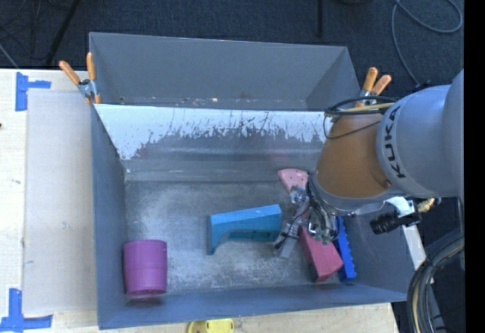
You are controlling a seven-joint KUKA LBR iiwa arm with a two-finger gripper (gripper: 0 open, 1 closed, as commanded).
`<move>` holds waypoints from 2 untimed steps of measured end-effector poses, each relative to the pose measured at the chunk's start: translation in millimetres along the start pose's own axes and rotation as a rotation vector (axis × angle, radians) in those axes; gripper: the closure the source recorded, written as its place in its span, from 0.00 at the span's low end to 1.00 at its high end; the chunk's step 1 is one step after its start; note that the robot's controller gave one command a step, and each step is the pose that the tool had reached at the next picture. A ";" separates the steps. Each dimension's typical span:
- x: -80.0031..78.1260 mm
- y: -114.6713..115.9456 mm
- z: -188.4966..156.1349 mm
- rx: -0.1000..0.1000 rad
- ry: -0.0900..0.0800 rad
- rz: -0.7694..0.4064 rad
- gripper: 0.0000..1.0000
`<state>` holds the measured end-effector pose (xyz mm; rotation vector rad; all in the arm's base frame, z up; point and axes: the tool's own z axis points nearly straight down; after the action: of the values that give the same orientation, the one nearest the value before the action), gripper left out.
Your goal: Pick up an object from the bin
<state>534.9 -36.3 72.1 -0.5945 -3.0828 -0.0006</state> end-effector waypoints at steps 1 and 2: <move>-1.5 57.5 3.0 -0.001 0.001 -0.026 1.00; -1.5 57.5 3.0 -0.001 0.001 -0.026 1.00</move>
Offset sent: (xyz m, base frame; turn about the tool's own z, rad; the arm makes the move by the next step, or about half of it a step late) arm 0.0000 0.0000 0.0000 0.0000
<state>557.6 16.5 69.1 -0.5550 -3.0892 -0.0029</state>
